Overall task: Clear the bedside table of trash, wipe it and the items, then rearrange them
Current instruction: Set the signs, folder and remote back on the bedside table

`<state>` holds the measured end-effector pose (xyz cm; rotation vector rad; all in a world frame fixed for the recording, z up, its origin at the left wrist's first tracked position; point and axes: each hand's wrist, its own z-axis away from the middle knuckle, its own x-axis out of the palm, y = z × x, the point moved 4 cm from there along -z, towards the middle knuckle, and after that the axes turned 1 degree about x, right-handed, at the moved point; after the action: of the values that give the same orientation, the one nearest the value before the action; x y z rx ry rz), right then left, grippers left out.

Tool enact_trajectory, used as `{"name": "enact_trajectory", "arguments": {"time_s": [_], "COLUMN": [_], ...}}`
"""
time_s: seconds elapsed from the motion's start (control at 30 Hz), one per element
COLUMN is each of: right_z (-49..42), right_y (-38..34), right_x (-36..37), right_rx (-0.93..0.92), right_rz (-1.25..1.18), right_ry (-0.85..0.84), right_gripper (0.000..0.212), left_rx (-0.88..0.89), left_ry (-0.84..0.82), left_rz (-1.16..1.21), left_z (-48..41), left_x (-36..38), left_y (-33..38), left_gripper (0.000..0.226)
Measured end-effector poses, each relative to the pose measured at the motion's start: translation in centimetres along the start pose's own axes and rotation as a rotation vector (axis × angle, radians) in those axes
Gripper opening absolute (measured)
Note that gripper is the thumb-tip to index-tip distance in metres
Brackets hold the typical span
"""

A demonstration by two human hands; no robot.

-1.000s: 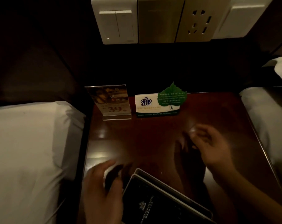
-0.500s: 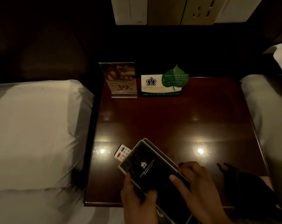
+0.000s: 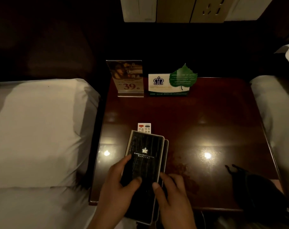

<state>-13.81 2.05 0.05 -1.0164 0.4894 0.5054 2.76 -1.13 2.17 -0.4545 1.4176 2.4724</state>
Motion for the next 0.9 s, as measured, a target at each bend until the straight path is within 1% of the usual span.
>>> {"name": "enact_trajectory", "arguments": {"time_s": [0.1,0.17,0.27,0.3,0.37,0.43,0.47,0.5,0.57,0.63,0.7,0.8,0.9], "right_z": [-0.1,-0.2,-0.7,-1.3,-3.6,-7.1,-9.0,-10.8,-13.6,-15.1,-15.5,-15.2,-13.9], "right_y": [-0.4,-0.5,-0.4,-0.6,-1.7,-3.5,-4.8,-6.2,-8.3,-9.3,-9.4,-9.0,-7.3], "right_x": [0.3,0.6,0.1,-0.5,-2.5,-4.5,-5.0,-5.0,-3.9,-2.6,-2.2,-3.6,-5.3], "right_rx": [-0.056,-0.067,-0.076,-0.078,-0.101,-0.178,-0.23,-0.282,-0.356,-0.387,-0.404,-0.442,-0.377], "right_rz": [0.058,0.079,0.122,0.119,0.068,0.033,0.052,0.088,0.172,0.233,0.292,0.32,0.257], "right_ry": [0.017,0.016,-0.011,-0.011,0.059,0.15,0.151,0.12,-0.002,-0.161,-0.257,-0.232,-0.186], "right_gripper": [0.044,0.045,0.048,0.048,0.042,0.041,0.042,0.043,0.045,0.047,0.046,0.04,0.038], "left_rx": [0.06,0.059,0.078,0.084,0.091,0.104,0.112,0.119,0.111,0.106,0.077,0.056,0.061], "left_ry": [0.052,0.071,0.058,0.033,-0.036,-0.064,-0.056,-0.037,-0.042,-0.066,-0.066,-0.031,-0.002], "left_rz": [-0.084,-0.078,-0.116,-0.167,-0.351,-0.557,-0.634,-0.679,-0.739,-0.787,-0.79,-0.776,-0.743], "left_z": [0.7,0.8,1.3,1.5,1.9,2.3,2.3,2.3,2.4,2.4,2.2,1.9,2.0], "left_x": [0.3,0.6,1.1,1.3,2.0,2.6,3.0,3.3,4.1,4.6,4.4,4.3,4.3], "left_y": [-0.3,-0.1,0.1,0.2,0.3,0.2,0.2,0.3,0.1,0.2,-0.2,-1.1,-1.2], "left_gripper": [0.072,0.077,0.093,0.1,0.108,0.115,0.119,0.122,0.125,0.127,0.126,0.119,0.115]}}
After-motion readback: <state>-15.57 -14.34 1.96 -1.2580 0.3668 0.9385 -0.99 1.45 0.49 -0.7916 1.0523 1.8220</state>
